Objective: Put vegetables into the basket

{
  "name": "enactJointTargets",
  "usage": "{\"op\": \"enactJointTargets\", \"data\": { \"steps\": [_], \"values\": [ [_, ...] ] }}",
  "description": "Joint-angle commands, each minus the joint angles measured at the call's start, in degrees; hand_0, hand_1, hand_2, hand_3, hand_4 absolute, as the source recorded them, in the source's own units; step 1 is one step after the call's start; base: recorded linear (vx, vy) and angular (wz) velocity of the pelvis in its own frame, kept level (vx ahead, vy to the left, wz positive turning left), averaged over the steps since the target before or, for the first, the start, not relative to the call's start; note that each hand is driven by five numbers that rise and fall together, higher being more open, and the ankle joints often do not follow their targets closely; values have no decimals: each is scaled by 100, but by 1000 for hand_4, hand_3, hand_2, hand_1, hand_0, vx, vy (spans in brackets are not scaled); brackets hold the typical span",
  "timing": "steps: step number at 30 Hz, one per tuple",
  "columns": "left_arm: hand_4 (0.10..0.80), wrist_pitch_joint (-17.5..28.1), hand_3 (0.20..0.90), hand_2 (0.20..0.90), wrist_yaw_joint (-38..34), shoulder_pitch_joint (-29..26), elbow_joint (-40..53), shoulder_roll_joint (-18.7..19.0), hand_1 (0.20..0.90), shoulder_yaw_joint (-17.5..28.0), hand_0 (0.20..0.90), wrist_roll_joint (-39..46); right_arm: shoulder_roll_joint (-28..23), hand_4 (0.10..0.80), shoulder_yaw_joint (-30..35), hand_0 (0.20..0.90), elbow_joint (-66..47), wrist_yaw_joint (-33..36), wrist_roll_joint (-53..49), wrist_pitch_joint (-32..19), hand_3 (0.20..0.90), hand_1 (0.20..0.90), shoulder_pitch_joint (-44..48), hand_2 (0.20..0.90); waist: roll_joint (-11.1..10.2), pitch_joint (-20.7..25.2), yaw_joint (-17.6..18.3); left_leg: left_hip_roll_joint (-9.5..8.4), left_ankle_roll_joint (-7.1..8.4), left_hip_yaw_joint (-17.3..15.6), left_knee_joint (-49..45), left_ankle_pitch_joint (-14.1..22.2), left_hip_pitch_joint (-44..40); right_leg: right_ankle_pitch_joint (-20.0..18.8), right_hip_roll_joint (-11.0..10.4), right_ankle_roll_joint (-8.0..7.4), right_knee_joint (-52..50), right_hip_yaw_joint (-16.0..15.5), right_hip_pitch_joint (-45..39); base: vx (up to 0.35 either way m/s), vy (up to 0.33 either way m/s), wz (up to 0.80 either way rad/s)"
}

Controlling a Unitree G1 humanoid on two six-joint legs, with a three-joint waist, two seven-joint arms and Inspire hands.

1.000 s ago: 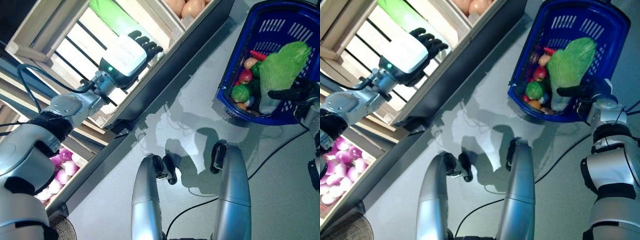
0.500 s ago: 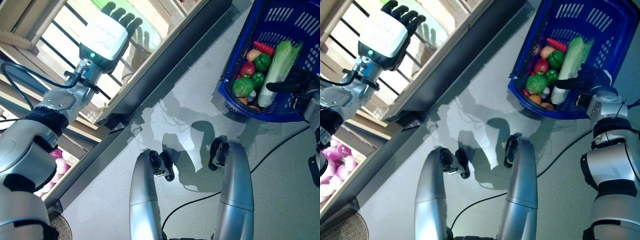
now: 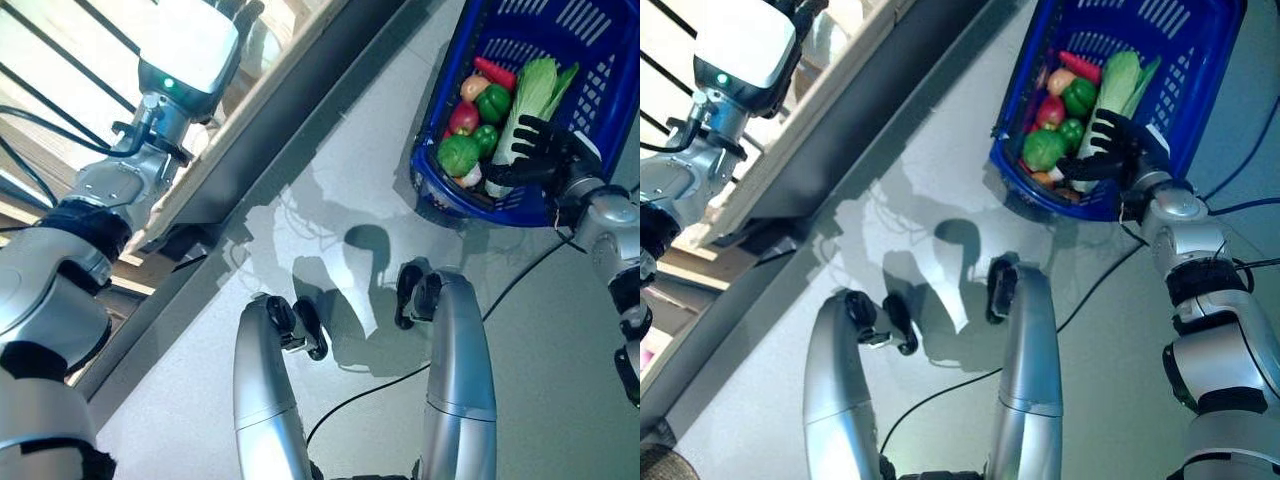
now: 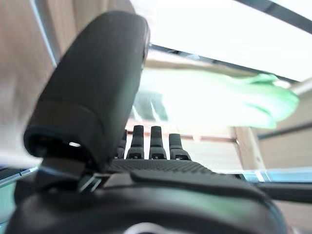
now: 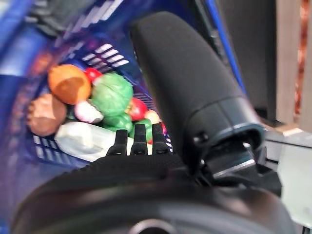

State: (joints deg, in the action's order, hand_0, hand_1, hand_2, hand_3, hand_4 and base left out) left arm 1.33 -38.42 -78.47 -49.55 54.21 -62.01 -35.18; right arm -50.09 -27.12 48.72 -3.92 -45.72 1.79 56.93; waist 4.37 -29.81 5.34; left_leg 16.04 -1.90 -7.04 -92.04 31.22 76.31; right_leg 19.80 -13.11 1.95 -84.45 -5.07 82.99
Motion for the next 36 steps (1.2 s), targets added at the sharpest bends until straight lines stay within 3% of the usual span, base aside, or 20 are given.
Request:
{"op": "enactJointTargets", "data": {
  "steps": [1, 11, 17, 18, 19, 20, 30, 36],
  "values": [
    [800, -591, 900, 900, -5, -1085, -272, 347, 900, 152, 900, 102, -185, 800, 620, 900, -340, -111, -368, -581, 900, 900, -165, 900, -254, 271, 92, 16, 43, 4, 236, 205, 99, 510, -310, -69, -11, 81, -412, 13, 23, -8],
    [800, -1107, 900, 900, 1493, -1177, -627, 228, 900, 72, 900, 534, -126, 800, 576, 900, -933, -131, -421, -729, 900, 900, -119, 900, -293, 176, 145, 135, 17, 55, 27, 224, 380, 465, -288, -78, -145, 120, -118, 7, 1, -6],
    [800, -1424, 900, 900, 1798, -995, -797, 234, 900, 282, 900, 614, -101, 800, 657, 900, -1106, -191, -388, -792, 900, 900, -210, 900, -290, 177, 159, 165, 5, 35, 69, 204, 342, 452, -326, -70, -91, 90, -153, -3, -7, -9],
    [759, -1479, 839, 839, 1827, -973, -832, 240, 839, 313, 839, 641, -100, 800, 665, 900, -1114, -203, -414, -818, 900, 900, -207, 900, -288, 180, 160, 168, 7, 23, 98, 197, 308, 450, -338, -66, -64, 75, -189, 0, 0, 0],
    [549, -1498, 524, 524, 1825, -953, -859, 247, 524, 352, 524, 660, -91, 800, 677, 900, -1128, -206, -415, -850, 900, 900, -213, 900, -287, 187, 158, 169, 7, 14, 124, 189, 270, 445, -343, -65, -33, 62, -228, 0, 0, 0],
    [400, -1530, 300, 300, 1865, -939, -876, 253, 300, 393, 300, 715, -85, 800, 688, 900, -1158, -190, -391, -877, 900, 900, -217, 900, -285, 194, 154, 173, 6, 1, 153, 182, 228, 441, -352, -64, -4, 50, -268, 0, 0, 0],
    [400, -1096, 300, 300, 1364, -519, -790, 455, 300, 958, 300, 1055, -45, 800, 932, 900, -1591, -180, -274, -1118, 900, 900, -426, 900, -275, 393, 123, 217, 15, -182, 594, 143, -517, 443, -445, -49, 419, -86, -1017, 0, 0, 0],
    [400, -398, 300, 300, 833, -79, -652, 591, 300, 1412, 300, 1198, -23, 800, 1017, 900, -1699, -310, -190, -1144, 900, 900, -574, 900, -259, 529, 108, 188, 50, -394, 1166, 17, -1328, 409, -403, -55, 887, -172, -1824, 0, 0, 0]
  ]
}}
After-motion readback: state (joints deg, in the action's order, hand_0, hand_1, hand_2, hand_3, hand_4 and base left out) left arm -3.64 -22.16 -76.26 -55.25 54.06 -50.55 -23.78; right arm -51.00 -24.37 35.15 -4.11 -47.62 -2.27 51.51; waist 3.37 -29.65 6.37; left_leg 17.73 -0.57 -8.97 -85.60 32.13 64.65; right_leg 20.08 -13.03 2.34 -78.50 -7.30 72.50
